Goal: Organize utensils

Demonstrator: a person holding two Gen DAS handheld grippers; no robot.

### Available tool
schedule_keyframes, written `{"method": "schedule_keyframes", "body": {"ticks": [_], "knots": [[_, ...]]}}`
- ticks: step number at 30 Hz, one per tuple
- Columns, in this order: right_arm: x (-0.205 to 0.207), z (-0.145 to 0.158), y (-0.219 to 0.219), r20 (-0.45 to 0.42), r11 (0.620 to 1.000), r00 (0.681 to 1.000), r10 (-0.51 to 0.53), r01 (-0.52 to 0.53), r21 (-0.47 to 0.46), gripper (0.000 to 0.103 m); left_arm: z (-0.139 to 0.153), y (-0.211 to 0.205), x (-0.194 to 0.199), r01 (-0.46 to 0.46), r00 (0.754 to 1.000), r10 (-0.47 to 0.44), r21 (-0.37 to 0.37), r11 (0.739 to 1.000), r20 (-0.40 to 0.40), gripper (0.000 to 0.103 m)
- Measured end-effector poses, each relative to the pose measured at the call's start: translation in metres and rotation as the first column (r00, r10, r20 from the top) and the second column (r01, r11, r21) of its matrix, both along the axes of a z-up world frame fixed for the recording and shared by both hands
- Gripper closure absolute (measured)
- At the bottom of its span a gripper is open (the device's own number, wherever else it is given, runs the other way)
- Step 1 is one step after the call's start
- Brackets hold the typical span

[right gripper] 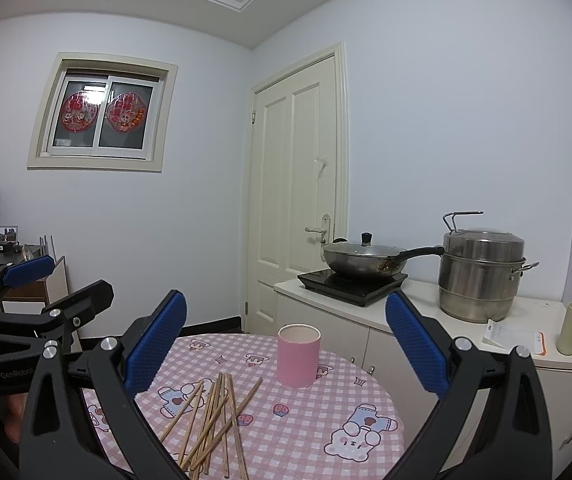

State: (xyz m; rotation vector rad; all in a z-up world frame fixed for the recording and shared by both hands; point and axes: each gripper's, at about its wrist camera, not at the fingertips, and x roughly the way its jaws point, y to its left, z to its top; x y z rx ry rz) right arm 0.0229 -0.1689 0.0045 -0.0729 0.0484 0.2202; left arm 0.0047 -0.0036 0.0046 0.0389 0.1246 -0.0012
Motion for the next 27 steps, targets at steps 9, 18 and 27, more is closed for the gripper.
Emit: {"method": "schedule_keyframes", "body": {"ticks": [9, 18, 27], "knots": [[0.0000, -0.0009, -0.0004, 0.001, 1.000, 1.000, -0.001, 0.001, 0.001, 0.007, 0.0003, 0.0012, -0.0005, 0.003, 1.000, -0.003, 0.001, 1.000, 0.003, 0.006], [0.0010, -0.0016, -0.0027, -0.005, 1.000, 1.000, -0.004, 0.004, 0.005, 0.007, -0.0002, 0.0012, -0.0009, 0.002, 1.000, -0.002, 0.003, 1.000, 0.002, 0.006], [0.0031, -0.0029, -0.0046, -0.009, 1.000, 1.000, -0.005, 0.005, 0.006, 0.007, -0.0030, -0.0010, -0.0028, -0.002, 1.000, 0.002, 0.009, 1.000, 0.005, 0.006]]}}
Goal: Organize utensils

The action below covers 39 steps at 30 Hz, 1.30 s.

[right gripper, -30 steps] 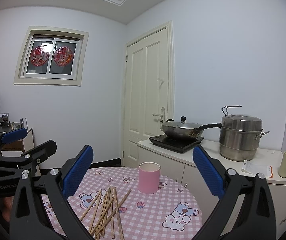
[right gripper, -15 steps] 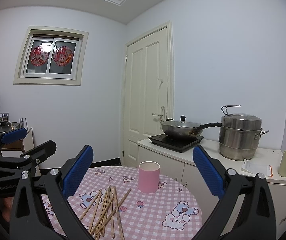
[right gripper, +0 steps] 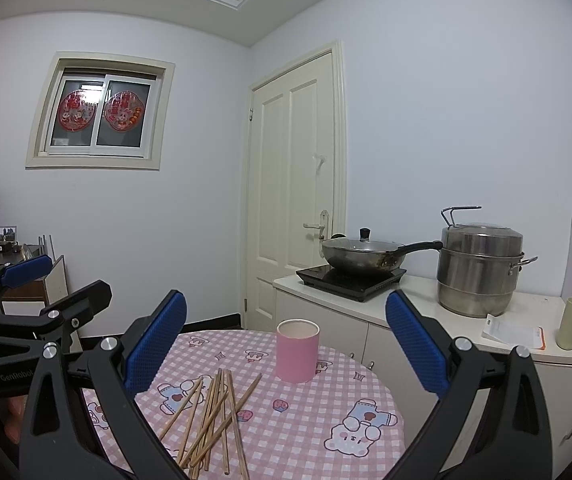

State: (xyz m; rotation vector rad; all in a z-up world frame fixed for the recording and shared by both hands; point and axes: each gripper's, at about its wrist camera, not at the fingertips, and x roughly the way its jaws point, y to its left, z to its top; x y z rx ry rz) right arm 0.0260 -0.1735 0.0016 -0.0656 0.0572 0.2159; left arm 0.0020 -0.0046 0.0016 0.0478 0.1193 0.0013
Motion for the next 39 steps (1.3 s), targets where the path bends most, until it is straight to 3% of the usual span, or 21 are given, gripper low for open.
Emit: {"method": "schedule_keyframes", "body": {"ticks": [39], "knots": [[0.0003, -0.0040, -0.0010, -0.004, 1.000, 1.000, -0.007, 0.007, 0.002, 0.007, -0.0016, -0.0004, -0.0012, 0.000, 1.000, 0.000, 0.006, 1.000, 0.002, 0.006]]}}
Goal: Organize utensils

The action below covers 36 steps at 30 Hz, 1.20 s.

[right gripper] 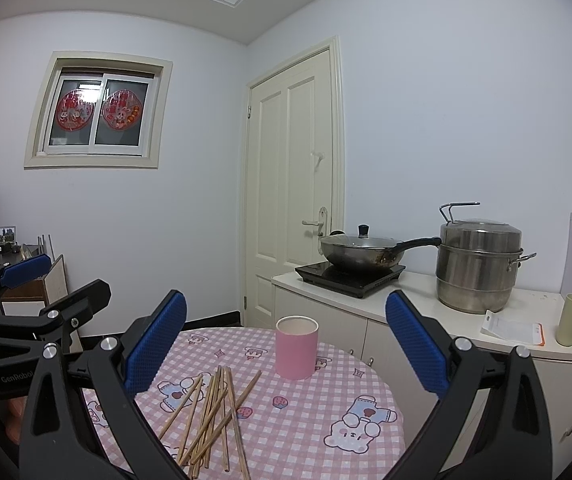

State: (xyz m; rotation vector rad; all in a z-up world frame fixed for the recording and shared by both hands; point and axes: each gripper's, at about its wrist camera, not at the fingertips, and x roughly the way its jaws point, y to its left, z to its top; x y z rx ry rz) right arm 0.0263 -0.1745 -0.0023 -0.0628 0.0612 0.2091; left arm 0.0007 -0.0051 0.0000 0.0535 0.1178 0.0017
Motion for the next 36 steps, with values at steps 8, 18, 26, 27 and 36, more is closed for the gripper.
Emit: {"method": "schedule_keyframes", "body": {"ticks": [8, 18, 26, 27, 36], "knots": [[0.001, -0.002, 0.001, -0.005, 1.000, 1.000, 0.006, -0.006, -0.001, 0.007, -0.002, 0.000, 0.002, -0.002, 1.000, 0.002, 0.000, 1.000, -0.008, 0.006], [0.008, -0.006, 0.004, -0.035, 1.000, 0.999, 0.024, -0.024, -0.005, 0.007, -0.012, 0.002, 0.015, -0.002, 0.999, 0.002, 0.000, 1.000, -0.052, 0.006], [0.034, -0.020, 0.004, -0.121, 0.999, 0.992, 0.041, -0.041, -0.004, 0.007, -0.031, 0.016, 0.041, 0.003, 0.986, -0.011, -0.046, 0.999, -0.169, 0.006], [0.037, -0.022, 0.004, -0.133, 0.999, 0.990, 0.041, -0.042, -0.005, 0.007, -0.035, 0.021, 0.046, 0.004, 0.981, -0.017, -0.067, 0.998, -0.191, 0.006], [0.088, -0.063, 0.010, -0.321, 0.998, 0.947, -0.007, -0.012, -0.057, 0.007, -0.091, 0.056, 0.106, -0.035, 0.893, -0.023, -0.120, 0.992, -0.450, 0.006]]}}
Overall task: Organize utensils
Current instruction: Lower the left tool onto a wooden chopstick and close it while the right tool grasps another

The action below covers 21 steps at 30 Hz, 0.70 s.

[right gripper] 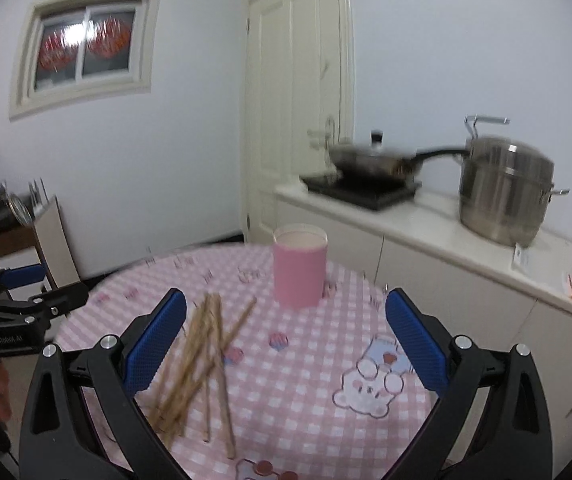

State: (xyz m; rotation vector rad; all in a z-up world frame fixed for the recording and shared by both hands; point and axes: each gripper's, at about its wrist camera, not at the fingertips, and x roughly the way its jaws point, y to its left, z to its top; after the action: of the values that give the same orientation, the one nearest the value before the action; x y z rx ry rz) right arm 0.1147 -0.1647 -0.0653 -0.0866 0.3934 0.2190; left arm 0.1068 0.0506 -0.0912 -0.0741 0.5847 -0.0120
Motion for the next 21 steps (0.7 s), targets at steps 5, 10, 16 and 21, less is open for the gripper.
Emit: {"method": "schedule_keyframes", "body": {"ticks": [5, 10, 16, 21], "knots": [[0.035, -0.027, 0.004, -0.118, 1.000, 0.993, 0.000, -0.004, -0.029, 0.007, -0.045, 0.009, 0.037, -0.008, 0.987, 0.011, 0.020, 1.000, -0.158, 0.006], [0.059, -0.043, 0.010, -0.187, 0.999, 0.982, 0.029, -0.036, -0.033, 0.009, -0.068, 0.010, 0.069, 0.018, 0.967, -0.015, 0.008, 1.000, -0.254, 0.019], [0.086, -0.061, 0.018, -0.264, 0.996, 0.962, 0.073, -0.085, -0.032, 0.021, -0.089, 0.009, 0.103, 0.028, 0.943, -0.012, 0.043, 0.999, -0.334, 0.031], [0.102, -0.069, 0.024, -0.311, 0.993, 0.944, 0.112, -0.121, -0.010, 0.028, -0.104, 0.010, 0.128, 0.031, 0.919, -0.004, 0.063, 0.998, -0.393, 0.046]]}}
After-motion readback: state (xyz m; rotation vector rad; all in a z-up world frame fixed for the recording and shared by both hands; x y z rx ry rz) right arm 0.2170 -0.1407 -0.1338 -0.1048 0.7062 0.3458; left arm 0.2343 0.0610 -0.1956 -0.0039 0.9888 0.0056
